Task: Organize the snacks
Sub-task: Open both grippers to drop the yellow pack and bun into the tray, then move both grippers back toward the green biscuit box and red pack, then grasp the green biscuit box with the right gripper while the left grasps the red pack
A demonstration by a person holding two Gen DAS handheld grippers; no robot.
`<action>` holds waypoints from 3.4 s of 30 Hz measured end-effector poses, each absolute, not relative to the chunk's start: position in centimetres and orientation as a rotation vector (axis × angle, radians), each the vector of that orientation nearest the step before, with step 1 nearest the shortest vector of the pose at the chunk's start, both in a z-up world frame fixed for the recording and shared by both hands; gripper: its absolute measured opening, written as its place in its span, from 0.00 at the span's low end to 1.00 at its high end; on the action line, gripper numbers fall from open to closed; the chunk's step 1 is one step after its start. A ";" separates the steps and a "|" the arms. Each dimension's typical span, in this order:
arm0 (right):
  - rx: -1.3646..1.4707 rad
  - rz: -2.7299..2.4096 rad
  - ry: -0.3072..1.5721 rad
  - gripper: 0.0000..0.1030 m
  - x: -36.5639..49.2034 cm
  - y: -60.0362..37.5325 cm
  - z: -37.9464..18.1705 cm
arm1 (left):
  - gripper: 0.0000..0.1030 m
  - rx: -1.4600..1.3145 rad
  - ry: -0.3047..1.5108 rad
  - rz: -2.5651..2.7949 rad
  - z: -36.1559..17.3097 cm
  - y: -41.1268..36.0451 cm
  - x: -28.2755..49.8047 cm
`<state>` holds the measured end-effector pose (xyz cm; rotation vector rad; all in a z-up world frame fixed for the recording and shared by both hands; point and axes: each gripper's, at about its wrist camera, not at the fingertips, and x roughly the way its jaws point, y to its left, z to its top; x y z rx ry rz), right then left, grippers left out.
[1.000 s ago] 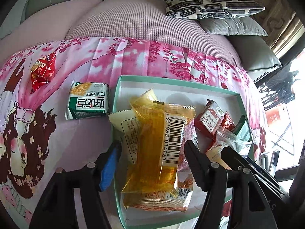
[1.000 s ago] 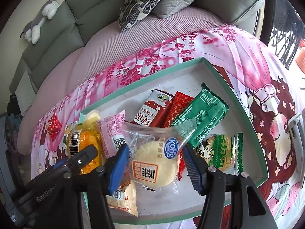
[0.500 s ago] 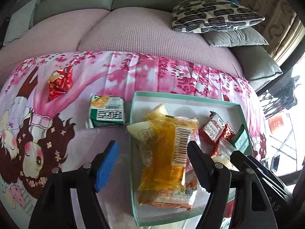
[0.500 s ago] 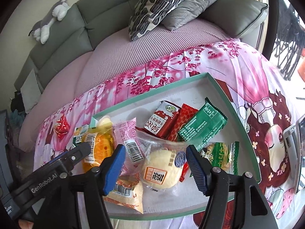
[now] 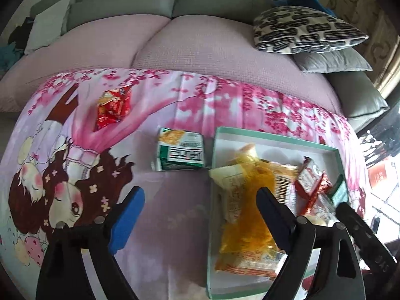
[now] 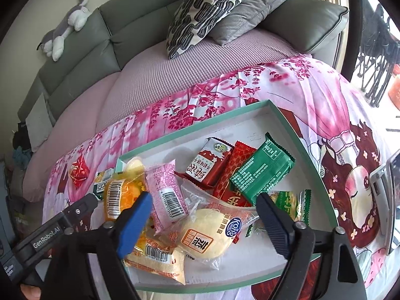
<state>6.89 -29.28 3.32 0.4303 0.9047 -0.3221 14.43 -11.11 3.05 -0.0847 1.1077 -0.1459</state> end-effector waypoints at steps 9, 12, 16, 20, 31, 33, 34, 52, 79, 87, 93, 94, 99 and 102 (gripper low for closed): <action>0.428 -0.337 0.911 1.00 7.0 -29.5 3.0 | 0.95 -0.037 1.078 -0.054 2.6 -10.0 14.6; 0.428 -0.334 0.912 1.00 7.1 -29.4 3.0 | 0.95 -0.031 1.089 -0.047 2.4 -10.1 14.7; 0.422 -0.332 0.917 1.00 7.2 -29.2 2.9 | 0.95 -0.026 1.091 -0.048 2.4 -10.2 14.6; 0.408 -0.324 0.907 1.00 7.2 -28.8 3.4 | 0.95 -0.028 1.086 -0.053 2.8 -9.8 14.6; 0.350 -0.272 0.888 1.00 7.8 -25.9 4.5 | 0.95 0.002 1.054 0.015 4.0 -5.7 15.0; 0.341 -0.264 0.892 1.00 8.0 -25.3 4.4 | 0.95 -0.008 1.048 0.034 4.2 -4.6 15.1; 0.333 -0.255 0.894 1.00 8.2 -24.8 4.4 | 0.95 -0.015 1.046 0.041 4.3 -4.0 15.1; 0.244 -0.179 0.954 1.00 11.8 -18.5 3.9 | 0.95 -0.171 1.086 0.111 3.5 3.8 17.8; 0.229 0.015 1.205 0.73 26.1 -12.4 -1.8 | 0.95 -0.174 1.237 0.023 -2.2 7.3 22.7; 0.231 -0.003 1.255 0.72 27.2 -12.3 -3.8 | 0.95 -0.206 1.236 0.013 -2.3 7.7 23.2; 0.205 -0.039 1.244 0.58 28.2 -12.2 -4.0 | 0.95 -0.253 1.225 0.006 -1.6 7.9 24.7; 0.212 -0.037 1.244 0.57 28.4 -12.3 -4.1 | 0.95 -0.262 1.220 0.001 -1.4 7.9 25.0; 0.227 -0.038 1.234 0.54 29.3 -13.1 -3.8 | 0.95 -0.296 1.209 -0.007 -1.1 7.0 27.2; 0.245 -0.053 1.228 0.54 30.3 -14.0 -3.8 | 0.95 -0.333 1.227 -0.033 -1.9 6.3 28.8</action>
